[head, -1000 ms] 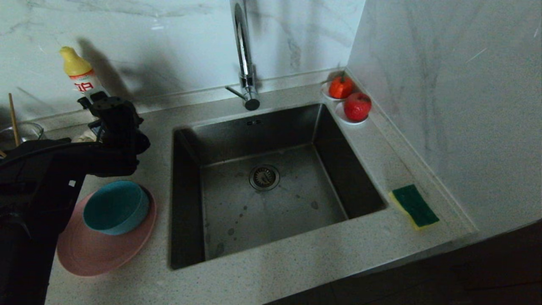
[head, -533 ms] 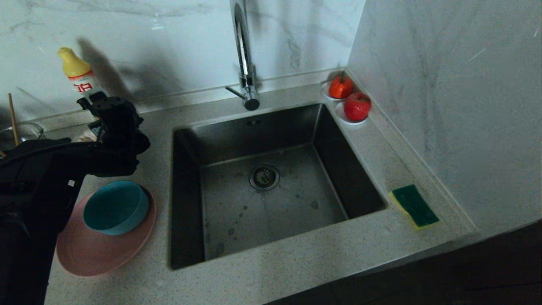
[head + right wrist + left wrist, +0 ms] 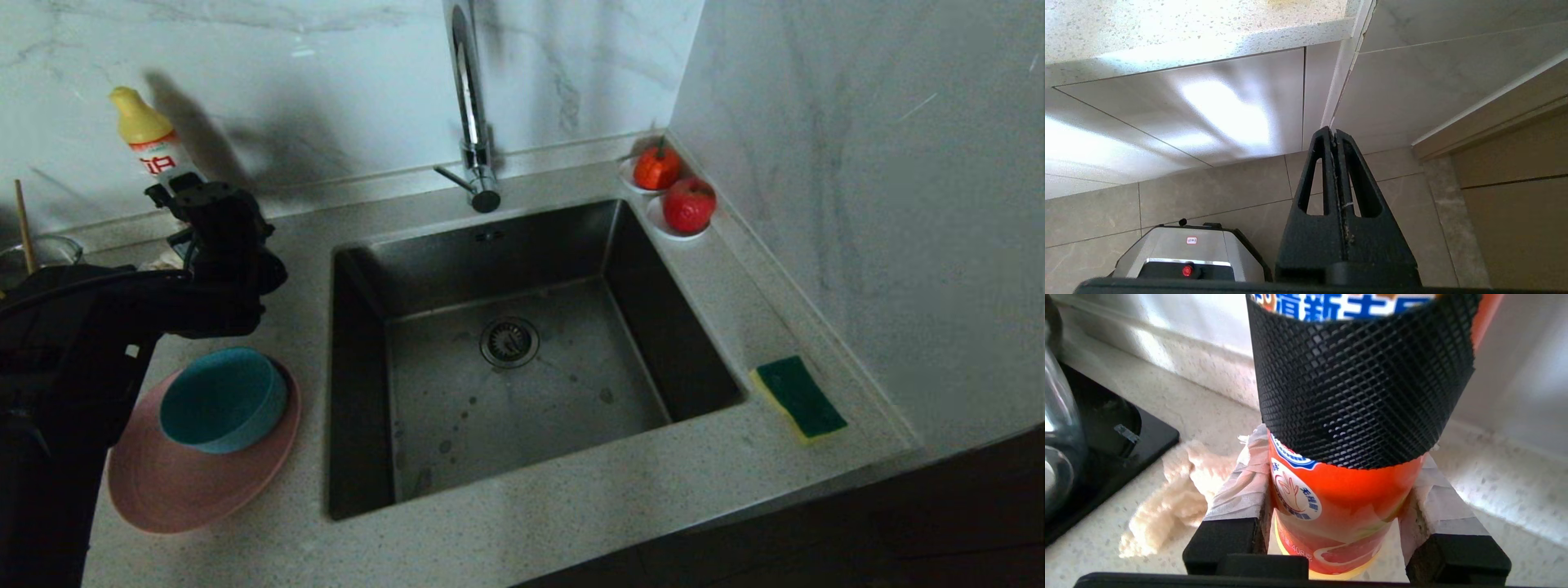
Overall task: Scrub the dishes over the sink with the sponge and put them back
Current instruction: Place the dish soap on the table
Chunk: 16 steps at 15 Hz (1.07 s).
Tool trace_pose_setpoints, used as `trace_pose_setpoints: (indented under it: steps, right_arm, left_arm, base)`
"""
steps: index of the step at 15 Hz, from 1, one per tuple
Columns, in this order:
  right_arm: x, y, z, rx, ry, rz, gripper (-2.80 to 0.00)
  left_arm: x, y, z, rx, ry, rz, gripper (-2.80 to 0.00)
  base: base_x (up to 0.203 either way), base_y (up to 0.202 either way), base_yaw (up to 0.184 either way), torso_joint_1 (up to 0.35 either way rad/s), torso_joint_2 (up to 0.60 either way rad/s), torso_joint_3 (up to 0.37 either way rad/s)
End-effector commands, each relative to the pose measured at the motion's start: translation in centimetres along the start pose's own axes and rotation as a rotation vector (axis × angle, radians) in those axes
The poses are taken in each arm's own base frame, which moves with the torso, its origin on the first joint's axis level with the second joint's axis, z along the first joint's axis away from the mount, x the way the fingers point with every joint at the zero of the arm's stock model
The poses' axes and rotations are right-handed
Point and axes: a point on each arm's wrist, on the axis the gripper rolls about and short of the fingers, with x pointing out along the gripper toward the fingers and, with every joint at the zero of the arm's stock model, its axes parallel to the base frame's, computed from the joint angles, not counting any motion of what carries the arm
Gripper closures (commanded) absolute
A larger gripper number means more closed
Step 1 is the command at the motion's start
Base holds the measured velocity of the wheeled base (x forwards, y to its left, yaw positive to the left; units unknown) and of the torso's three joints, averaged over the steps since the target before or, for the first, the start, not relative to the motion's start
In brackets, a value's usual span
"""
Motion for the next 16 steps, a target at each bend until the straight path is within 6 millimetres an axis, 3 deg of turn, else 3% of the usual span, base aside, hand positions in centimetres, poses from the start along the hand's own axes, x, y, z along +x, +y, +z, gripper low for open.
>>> trace_pose_setpoints:
  steps: [1, 16]
  right_arm:
    - [0.0, 0.0, 0.0, 0.0, 0.003, 0.0, 0.0]
    - [0.0, 0.0, 0.0, 0.0, 0.003, 0.0, 0.0]
  left_arm:
    - [-0.1, 0.1, 1.1, -0.016, -0.017, 0.005, 0.0]
    - [-0.1, 0.4, -0.7, -0.017, 0.017, 0.01, 0.0]
  base:
    - [0.0, 0.0, 0.0, 0.0, 0.0, 0.0]
    - [0.0, 0.0, 0.0, 0.0, 0.0, 0.0]
